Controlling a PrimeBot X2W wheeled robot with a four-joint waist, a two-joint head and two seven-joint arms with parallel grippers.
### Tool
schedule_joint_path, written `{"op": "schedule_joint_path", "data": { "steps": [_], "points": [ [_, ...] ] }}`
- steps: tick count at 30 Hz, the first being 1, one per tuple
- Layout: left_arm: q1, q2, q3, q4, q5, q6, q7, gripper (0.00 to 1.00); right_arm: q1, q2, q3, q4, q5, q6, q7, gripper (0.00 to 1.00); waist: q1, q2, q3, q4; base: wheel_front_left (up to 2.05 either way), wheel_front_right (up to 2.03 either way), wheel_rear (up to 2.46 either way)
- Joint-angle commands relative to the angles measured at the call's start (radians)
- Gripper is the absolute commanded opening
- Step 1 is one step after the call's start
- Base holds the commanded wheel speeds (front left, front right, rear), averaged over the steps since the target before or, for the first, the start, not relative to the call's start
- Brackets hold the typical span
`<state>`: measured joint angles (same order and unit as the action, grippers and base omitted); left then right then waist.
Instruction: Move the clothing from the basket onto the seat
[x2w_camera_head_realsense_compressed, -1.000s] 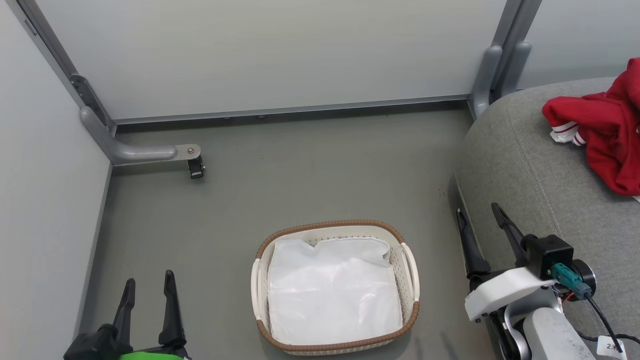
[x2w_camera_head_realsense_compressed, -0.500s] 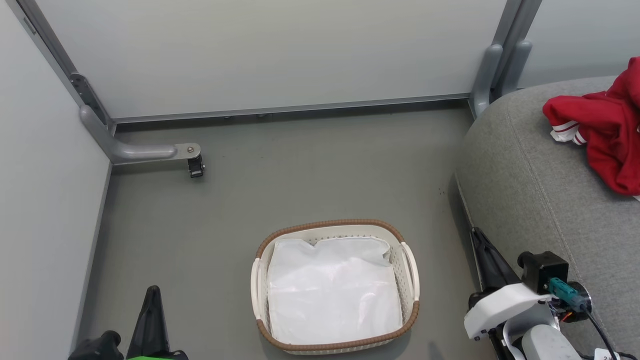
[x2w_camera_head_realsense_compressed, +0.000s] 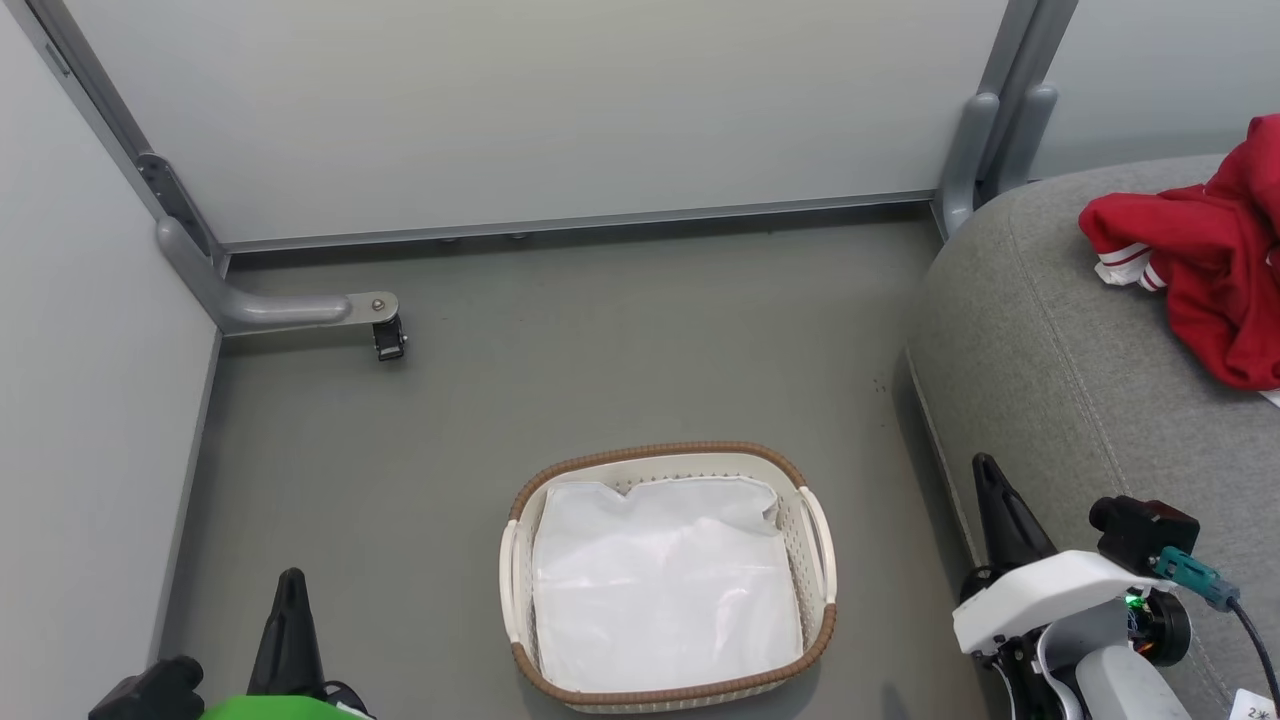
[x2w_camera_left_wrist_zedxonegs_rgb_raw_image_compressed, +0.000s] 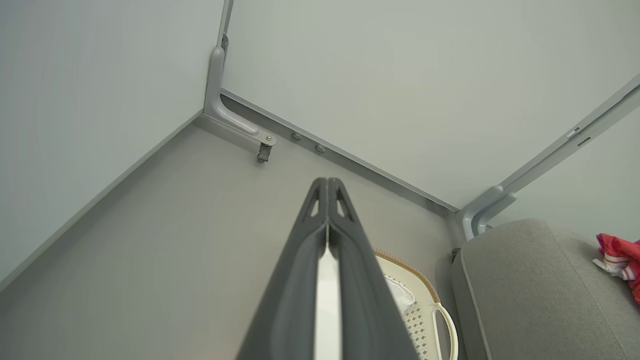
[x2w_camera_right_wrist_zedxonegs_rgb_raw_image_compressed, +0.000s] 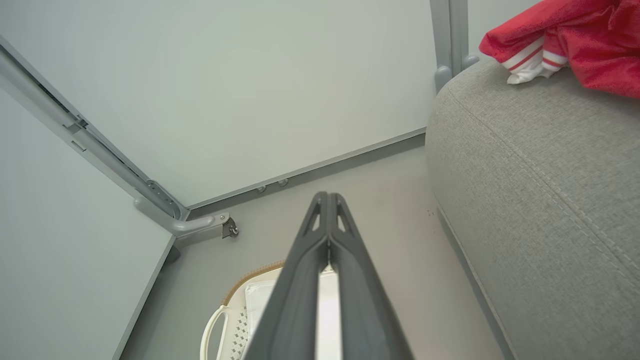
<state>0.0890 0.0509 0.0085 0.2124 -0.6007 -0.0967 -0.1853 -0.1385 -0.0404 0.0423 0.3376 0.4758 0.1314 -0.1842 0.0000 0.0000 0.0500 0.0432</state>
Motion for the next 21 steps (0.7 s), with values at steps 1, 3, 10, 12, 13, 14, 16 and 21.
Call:
{"op": "schedule_joint_path", "data": {
  "steps": [1, 3, 10, 12, 13, 14, 16, 21],
  "points": [
    [-0.031, 0.003, 0.009, -0.01, -0.039, -0.004, 0.008, 0.0, -0.008, -0.004, -0.009, -0.02, 0.043, 0.0, 0.009, 0.0, 0.0, 0.0, -0.001, -0.001, 0.0, 0.0, 0.0],
    [-0.036, 0.003, 0.012, -0.009, -0.068, -0.005, 0.017, 0.0, -0.007, -0.004, -0.013, -0.022, 0.076, 0.0, 0.017, 0.0, 0.0, 0.0, -0.002, -0.001, 0.0, 0.0, 0.0],
    [-0.054, 0.003, 0.021, -0.005, -0.162, -0.009, 0.045, 0.0, -0.003, -0.005, -0.028, -0.03, 0.182, 0.0, 0.045, 0.0, 0.0, 0.0, -0.004, -0.004, 0.0, 0.0, 0.0],
    [-0.058, 0.003, 0.023, -0.004, -0.189, -0.009, 0.053, 0.0, -0.002, -0.005, -0.032, -0.032, 0.211, 0.0, 0.053, 0.0, 0.0, 0.0, -0.005, -0.005, 0.0, 0.0, 0.0],
    [-0.061, 0.003, 0.025, -0.003, -0.203, -0.01, 0.056, 0.0, -0.002, -0.005, -0.034, -0.034, 0.227, 0.0, 0.057, 0.0, 0.0, 0.0, -0.006, -0.005, 0.0, 0.0, 0.0],
    [-0.063, 0.003, 0.026, -0.003, -0.214, -0.01, 0.06, 0.0, -0.001, -0.006, -0.036, -0.034, 0.24, 0.0, 0.061, 0.0, 0.0, 0.0, -0.006, -0.006, 0.0, 0.0, 0.0],
    [-0.067, 0.003, 0.028, -0.002, -0.239, -0.011, 0.067, 0.0, 0.0, -0.006, -0.039, -0.036, 0.268, 0.0, 0.068, 0.0, 0.0, 0.0, -0.007, -0.006, 0.0, 0.0, 0.0],
    [-0.079, 0.003, 0.035, 0.0, -0.301, -0.013, 0.086, 0.0, 0.003, -0.006, -0.049, -0.041, 0.337, 0.0, 0.087, 0.0, 0.0, 0.0, -0.009, -0.008, 0.0, 0.0, 0.0]
  ]
}}
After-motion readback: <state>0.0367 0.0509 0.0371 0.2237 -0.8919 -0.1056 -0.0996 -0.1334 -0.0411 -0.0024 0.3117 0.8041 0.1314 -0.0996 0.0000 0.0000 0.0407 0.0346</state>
